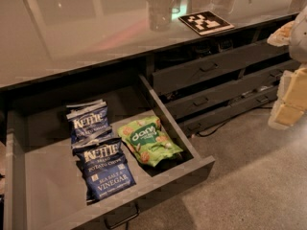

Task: Pick green rice chip bag from top drawer and place on counter

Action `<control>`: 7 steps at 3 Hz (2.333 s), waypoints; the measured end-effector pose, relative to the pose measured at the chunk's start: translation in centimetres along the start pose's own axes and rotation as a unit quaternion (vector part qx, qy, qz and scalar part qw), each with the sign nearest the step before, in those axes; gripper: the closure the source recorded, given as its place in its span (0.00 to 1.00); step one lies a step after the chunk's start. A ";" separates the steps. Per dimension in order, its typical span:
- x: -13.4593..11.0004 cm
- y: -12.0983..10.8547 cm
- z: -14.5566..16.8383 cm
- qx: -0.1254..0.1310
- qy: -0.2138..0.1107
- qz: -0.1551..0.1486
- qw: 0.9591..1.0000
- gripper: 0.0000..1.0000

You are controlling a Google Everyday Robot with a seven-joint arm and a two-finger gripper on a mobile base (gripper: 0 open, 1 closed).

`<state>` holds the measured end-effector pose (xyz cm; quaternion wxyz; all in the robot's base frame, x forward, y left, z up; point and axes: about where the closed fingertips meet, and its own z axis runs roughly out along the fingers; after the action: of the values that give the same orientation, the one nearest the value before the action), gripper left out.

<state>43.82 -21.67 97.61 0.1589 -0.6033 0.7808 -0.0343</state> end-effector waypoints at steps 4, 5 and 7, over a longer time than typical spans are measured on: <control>-0.7 -7.9 8.9 0.062 -0.010 0.054 0.997 0.00; 0.8 -10.1 13.5 0.050 0.003 0.087 0.995 0.00; 1.8 -11.7 18.7 0.034 0.010 0.103 0.994 0.00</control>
Offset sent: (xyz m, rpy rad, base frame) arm 0.0690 0.0031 -0.0256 0.0628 -0.0839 -0.0507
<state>59.74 -23.91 82.39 0.1737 -0.5133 0.8389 -0.0503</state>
